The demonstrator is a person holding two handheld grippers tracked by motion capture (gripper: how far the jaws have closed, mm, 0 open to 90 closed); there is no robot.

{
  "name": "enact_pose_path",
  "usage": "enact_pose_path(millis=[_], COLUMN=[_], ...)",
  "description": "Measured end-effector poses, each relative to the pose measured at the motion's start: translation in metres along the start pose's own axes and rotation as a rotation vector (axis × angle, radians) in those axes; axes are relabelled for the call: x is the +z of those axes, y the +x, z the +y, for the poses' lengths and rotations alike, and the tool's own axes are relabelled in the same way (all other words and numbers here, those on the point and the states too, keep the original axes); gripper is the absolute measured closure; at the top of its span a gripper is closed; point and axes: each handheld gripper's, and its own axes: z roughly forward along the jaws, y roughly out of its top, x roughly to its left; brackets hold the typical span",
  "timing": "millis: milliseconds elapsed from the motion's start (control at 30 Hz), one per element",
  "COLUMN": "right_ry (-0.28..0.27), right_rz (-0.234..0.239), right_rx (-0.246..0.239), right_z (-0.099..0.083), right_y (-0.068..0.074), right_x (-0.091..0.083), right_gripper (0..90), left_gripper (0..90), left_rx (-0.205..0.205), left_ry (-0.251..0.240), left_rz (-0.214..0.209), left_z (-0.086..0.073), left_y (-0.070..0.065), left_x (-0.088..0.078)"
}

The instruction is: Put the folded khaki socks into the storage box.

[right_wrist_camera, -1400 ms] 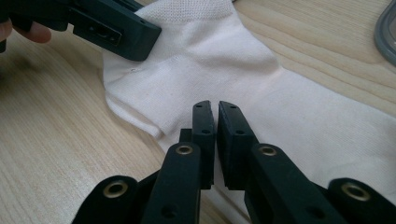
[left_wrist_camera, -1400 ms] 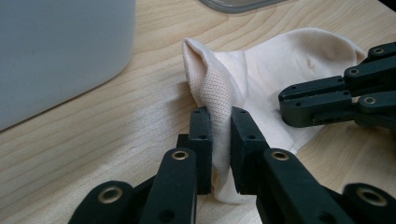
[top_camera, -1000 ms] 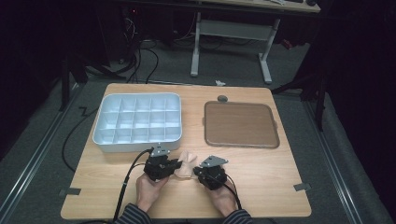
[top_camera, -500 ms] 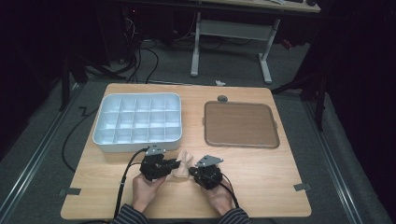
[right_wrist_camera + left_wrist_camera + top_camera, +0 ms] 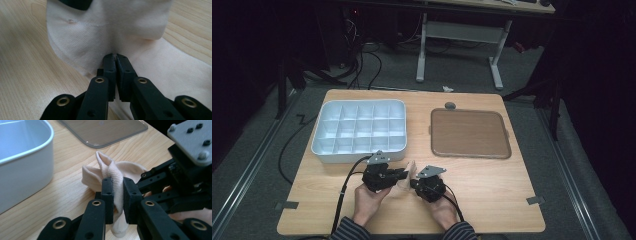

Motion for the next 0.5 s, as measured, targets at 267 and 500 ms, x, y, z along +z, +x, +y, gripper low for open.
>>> enact_pose_path(millis=[267,500], right_ry=[0.005,-0.057], right_rz=[-0.004,-0.095], right_rx=[0.008,0.016], right_z=[0.001,0.002], right_y=[0.001,0.0], right_x=[0.0,-0.028], right_gripper=[82.5,74.4], left_gripper=[81.6,81.6], left_rx=[-0.001,-0.015], left_ry=[0.015,0.013], left_rz=[0.013,0.03], left_z=[0.0,-0.001], left_y=[0.001,0.004], left_x=[0.004,-0.002])
